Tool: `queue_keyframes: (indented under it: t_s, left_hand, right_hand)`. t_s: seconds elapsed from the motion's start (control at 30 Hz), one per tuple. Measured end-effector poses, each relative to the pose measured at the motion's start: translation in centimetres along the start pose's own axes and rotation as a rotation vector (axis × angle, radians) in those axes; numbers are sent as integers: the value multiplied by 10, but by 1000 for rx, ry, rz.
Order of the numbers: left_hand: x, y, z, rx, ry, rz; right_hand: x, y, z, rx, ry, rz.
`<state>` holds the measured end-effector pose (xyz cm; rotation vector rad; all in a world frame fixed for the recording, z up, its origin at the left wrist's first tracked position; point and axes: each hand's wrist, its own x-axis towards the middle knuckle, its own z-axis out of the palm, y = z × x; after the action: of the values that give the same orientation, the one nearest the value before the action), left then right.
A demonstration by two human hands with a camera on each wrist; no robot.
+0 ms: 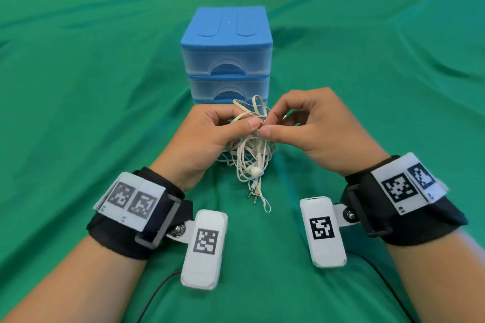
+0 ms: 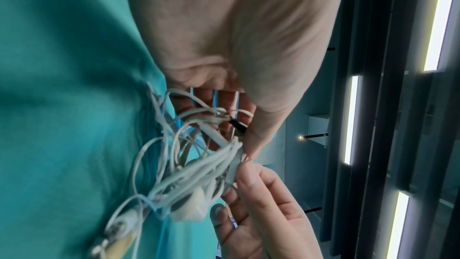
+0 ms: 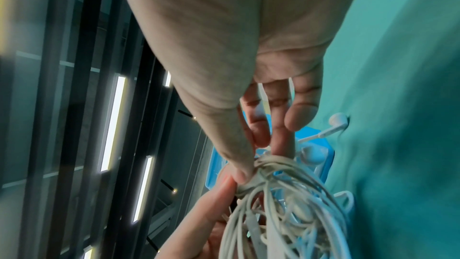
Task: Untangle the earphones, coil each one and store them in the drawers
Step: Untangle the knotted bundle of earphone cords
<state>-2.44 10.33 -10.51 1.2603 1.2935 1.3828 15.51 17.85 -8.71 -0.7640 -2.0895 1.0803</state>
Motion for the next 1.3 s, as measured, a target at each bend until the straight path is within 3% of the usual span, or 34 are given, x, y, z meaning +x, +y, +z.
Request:
queue_keyframes:
  t_s: [0.27, 0.6, 0.83, 1.0, 1.13, 1.3]
  left_hand:
    - [0, 0, 1, 36, -6, 14]
    - [3, -3, -5, 31, 248, 23]
    - [1, 2, -4, 190, 80, 113]
    - [0, 2, -4, 203, 94, 94]
    - [1, 0, -5, 174, 118, 94]
    - [-1, 0, -4, 143, 126, 104]
  right_hand:
    - [0, 0, -3, -100, 8, -12]
    - [0, -1, -11, 98, 79, -3]
    - [1, 5, -12, 121, 140, 25]
    - [4, 8, -14, 74, 216, 68]
    - [6, 12, -16, 78, 272, 206]
    - [1, 3, -15, 44, 96, 23]
